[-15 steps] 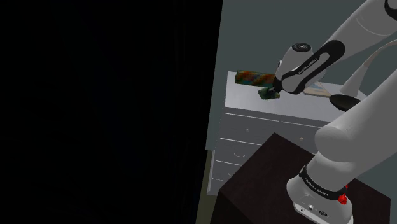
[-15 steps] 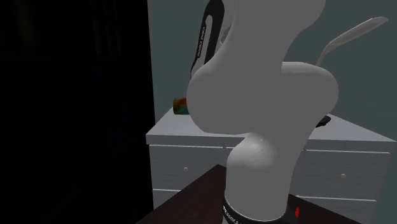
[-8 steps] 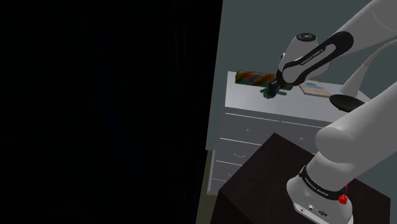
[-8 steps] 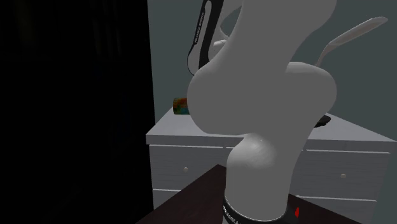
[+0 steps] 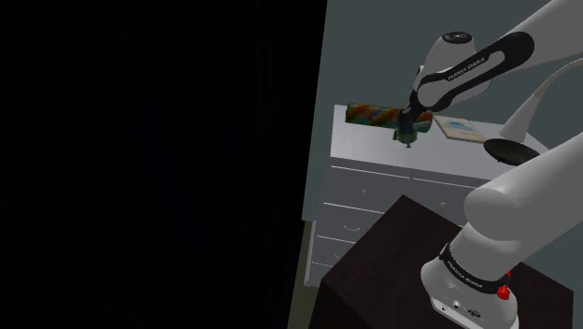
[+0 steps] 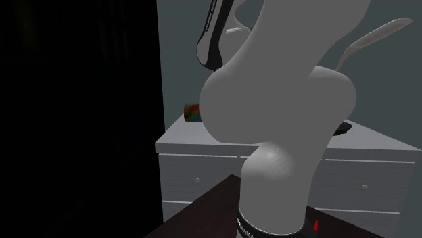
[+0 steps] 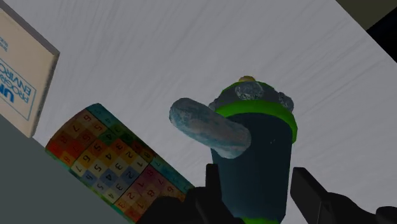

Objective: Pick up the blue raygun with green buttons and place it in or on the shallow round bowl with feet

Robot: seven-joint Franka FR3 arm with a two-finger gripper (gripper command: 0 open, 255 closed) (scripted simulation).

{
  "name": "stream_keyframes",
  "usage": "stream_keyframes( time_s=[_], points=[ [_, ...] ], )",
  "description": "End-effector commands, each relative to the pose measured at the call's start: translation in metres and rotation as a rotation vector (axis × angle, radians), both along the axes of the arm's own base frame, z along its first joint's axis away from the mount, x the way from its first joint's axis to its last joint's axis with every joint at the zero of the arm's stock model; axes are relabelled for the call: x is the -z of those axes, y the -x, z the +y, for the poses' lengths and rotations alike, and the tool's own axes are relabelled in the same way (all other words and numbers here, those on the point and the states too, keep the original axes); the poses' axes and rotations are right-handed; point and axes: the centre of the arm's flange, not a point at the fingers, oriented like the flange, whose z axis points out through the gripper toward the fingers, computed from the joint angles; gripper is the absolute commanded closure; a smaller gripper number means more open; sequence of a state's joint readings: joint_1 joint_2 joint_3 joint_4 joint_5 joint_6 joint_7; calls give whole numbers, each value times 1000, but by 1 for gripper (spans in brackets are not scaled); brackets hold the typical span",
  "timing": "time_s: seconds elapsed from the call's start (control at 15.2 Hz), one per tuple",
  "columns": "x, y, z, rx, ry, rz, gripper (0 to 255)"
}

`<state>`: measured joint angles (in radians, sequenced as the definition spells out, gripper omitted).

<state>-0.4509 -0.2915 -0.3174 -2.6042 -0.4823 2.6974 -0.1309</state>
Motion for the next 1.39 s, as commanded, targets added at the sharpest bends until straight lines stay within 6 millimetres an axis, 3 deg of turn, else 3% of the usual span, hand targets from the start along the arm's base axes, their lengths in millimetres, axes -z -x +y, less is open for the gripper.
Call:
stream_keyframes(
  time_s=[0.0,0.07,1.32],
  points=[
    [-11,0,1,0,0,0,255],
    [-13,0,1,0,0,0,255],
    [-16,197,-154,0,0,0,255]
  ],
)
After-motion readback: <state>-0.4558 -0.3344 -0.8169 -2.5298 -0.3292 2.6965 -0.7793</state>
